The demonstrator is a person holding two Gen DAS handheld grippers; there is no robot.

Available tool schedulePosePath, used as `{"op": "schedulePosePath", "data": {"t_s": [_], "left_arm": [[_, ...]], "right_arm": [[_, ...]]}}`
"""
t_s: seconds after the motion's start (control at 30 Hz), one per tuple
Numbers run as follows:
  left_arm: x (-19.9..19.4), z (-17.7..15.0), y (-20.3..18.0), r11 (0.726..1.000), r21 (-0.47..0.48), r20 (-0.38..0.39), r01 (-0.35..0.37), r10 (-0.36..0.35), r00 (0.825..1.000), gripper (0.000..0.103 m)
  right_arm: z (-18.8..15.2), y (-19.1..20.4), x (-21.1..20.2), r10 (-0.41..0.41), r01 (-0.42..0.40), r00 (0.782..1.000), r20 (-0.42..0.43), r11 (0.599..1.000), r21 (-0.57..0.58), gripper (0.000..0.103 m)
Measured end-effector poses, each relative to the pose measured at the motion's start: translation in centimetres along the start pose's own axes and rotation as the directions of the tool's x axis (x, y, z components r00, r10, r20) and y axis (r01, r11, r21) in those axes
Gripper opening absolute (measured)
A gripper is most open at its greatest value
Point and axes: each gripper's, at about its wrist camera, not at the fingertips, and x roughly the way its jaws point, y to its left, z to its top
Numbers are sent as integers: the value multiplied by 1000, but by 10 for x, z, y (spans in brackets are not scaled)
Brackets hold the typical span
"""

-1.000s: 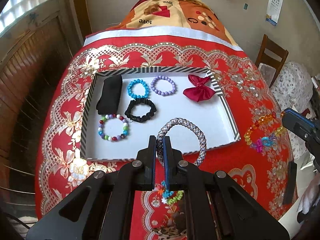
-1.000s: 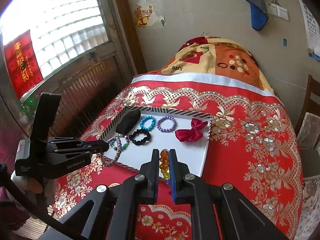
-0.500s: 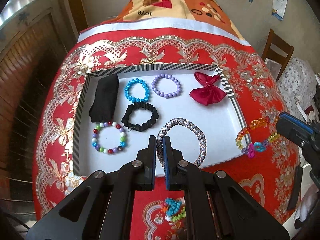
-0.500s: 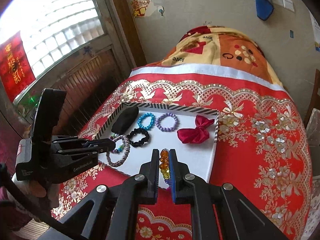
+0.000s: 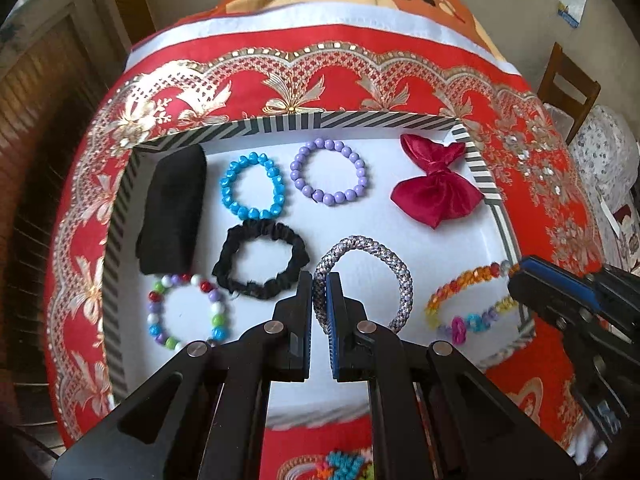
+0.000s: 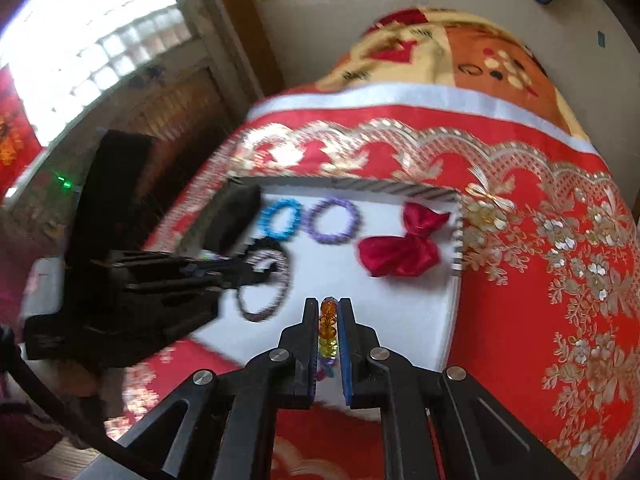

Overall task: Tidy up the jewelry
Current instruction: 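Lower both bracelets into the box and open both tools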

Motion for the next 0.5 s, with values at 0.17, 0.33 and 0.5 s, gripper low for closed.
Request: {"op": "schedulePosePath", "data": {"t_s": [0.17, 0.33, 0.5], "left_arm": [[21, 14, -4, 1000, 5, -26, 5, -5, 1000, 5], [40, 23, -8, 1000, 17, -55, 14, -13, 998, 5], [52, 26, -8, 1000, 16, -74, 13, -12, 997, 5]], "right_arm": [[10, -36, 30, -61, 63, 997, -48, 997, 46, 8], [15, -56, 49, -110, 115, 991, -75, 991, 64, 8], [22, -60, 57, -142, 146, 988, -67, 988, 50, 8]]}}
